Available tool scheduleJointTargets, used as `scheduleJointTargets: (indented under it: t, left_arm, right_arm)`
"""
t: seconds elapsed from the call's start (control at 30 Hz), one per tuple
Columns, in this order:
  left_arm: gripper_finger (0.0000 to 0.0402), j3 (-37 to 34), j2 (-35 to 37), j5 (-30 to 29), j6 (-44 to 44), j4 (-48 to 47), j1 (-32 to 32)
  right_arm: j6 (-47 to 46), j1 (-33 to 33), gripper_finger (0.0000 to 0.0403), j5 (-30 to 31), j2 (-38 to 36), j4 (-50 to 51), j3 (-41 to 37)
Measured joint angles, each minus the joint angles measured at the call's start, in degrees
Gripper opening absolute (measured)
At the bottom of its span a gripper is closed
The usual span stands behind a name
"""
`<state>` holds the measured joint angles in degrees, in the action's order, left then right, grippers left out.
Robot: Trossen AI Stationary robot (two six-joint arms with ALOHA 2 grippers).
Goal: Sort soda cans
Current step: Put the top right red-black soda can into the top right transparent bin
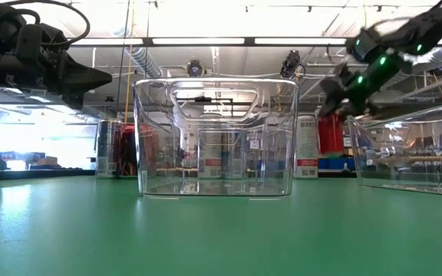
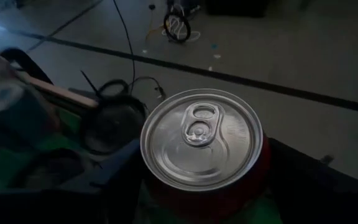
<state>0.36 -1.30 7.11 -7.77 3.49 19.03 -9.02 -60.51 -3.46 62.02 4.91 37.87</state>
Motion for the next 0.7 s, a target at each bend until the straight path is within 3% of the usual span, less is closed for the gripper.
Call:
scheduleJointTargets:
  t: [0.23, 0.5, 0.7]
  left_arm:
    - [0.0012, 0.0, 0.0, 0.0, 0.0, 0.0, 0.0]
    - [0.0012, 0.0, 0.0, 0.0, 0.0, 0.0, 0.0]
    - [0.0012, 0.0, 0.0, 0.0, 0.0, 0.0, 0.0]
  right_arm:
    - [-2.1, 6.4, 0.0281, 5.8, -15.8, 18.9, 5.5]
    - [-12.0, 22.2, 0.0281, 14.5, -32.1, 34.3, 6.4]
    - [-16.9, 33.3, 0.0281, 14.8, -38.1, 40.8, 6.4]
